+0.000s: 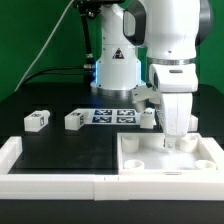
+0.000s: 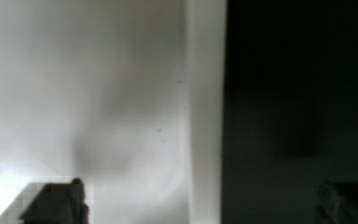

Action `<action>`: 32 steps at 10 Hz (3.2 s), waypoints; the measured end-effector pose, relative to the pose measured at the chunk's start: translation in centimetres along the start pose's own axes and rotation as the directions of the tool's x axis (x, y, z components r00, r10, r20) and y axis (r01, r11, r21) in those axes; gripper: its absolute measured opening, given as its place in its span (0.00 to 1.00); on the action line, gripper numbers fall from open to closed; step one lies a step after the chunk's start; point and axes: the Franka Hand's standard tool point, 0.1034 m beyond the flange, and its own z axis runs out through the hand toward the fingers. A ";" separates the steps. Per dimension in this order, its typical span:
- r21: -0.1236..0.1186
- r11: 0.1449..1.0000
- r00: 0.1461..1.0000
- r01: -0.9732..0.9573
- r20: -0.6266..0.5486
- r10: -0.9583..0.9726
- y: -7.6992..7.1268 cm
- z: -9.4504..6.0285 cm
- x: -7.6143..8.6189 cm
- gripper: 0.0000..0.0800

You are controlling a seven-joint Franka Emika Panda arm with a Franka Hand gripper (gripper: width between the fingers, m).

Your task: Assemble one leg

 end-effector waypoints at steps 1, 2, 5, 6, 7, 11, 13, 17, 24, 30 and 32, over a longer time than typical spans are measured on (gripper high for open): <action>0.001 1.000 1.000 -0.017 0.001 0.017 -0.2 -0.1 0.0 0.81; 0.001 0.999 0.999 -0.052 0.004 0.052 -1.0 -0.6 0.2 0.81; -0.026 0.982 0.982 -0.186 0.014 0.186 -3.3 -3.9 1.8 0.81; -0.028 0.977 0.977 -0.211 0.015 0.212 -3.7 -4.4 2.1 0.81; -0.025 0.976 0.976 -0.217 0.015 0.217 -3.7 -4.1 1.9 0.81; -0.023 0.909 0.909 -0.416 0.007 0.416 -3.7 -4.0 2.0 0.81; -0.022 0.810 0.810 -0.586 -0.003 0.586 -3.9 -3.9 2.4 0.81; 0.010 0.445 0.445 -0.895 0.009 0.895 -6.7 -2.9 5.0 0.81; 0.014 0.231 0.230 -0.973 0.158 0.960 -9.3 -2.2 6.3 0.81; 0.017 0.263 0.199 -0.965 0.703 0.683 -10.6 -1.3 6.4 0.81; 0.024 0.262 0.173 -0.965 0.806 0.565 -11.4 -0.9 6.2 0.81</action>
Offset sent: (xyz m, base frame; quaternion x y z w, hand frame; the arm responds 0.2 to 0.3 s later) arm -0.0326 0.0155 0.0465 -0.0514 -0.0239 0.0871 0.9946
